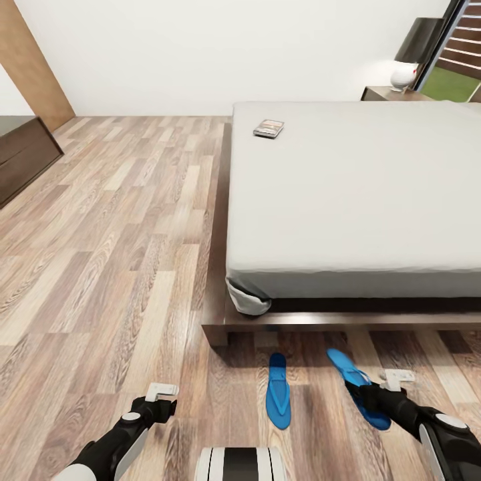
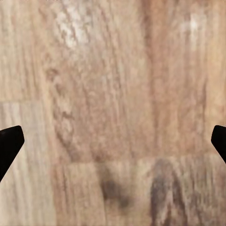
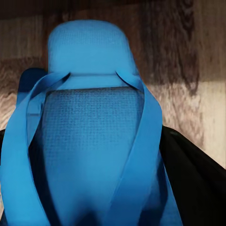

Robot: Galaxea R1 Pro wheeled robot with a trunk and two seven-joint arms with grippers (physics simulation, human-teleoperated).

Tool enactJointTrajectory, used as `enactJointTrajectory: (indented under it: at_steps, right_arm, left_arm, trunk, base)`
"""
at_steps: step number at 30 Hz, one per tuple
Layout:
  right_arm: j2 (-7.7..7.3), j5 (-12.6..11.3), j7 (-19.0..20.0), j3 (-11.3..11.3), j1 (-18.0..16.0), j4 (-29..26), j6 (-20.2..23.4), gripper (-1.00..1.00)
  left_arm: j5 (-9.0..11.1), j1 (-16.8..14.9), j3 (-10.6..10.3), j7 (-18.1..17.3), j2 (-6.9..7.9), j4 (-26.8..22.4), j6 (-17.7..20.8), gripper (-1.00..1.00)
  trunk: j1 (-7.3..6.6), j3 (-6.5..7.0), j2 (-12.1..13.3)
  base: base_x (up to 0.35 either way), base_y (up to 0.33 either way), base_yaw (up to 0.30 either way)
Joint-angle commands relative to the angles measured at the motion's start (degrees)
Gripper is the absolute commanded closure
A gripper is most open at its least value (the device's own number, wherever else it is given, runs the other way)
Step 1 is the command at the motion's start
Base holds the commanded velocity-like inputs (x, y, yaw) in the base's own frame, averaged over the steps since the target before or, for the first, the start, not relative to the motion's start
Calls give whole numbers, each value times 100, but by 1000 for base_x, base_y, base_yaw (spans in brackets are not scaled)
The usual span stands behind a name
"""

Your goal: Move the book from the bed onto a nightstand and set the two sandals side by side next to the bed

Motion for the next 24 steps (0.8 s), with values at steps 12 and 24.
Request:
enactJointTrajectory:
  at_steps: [12, 24]
  right_arm:
    - [103, 54, -312, 144, -536, 1273, -429, 100]
    - [102, 69, -320, 146, -568, 1640, -602, 100]
  left_arm:
    - [57, -4, -28, 44, 10, -20, 32, -100]
    - [113, -148, 257, 21, 954, -302, 719, -100]
  trunk:
    - [-1, -4, -2]
    - [-1, -4, -2]
  base:
    - [0, 0, 0]
    - [0, 0, 0]
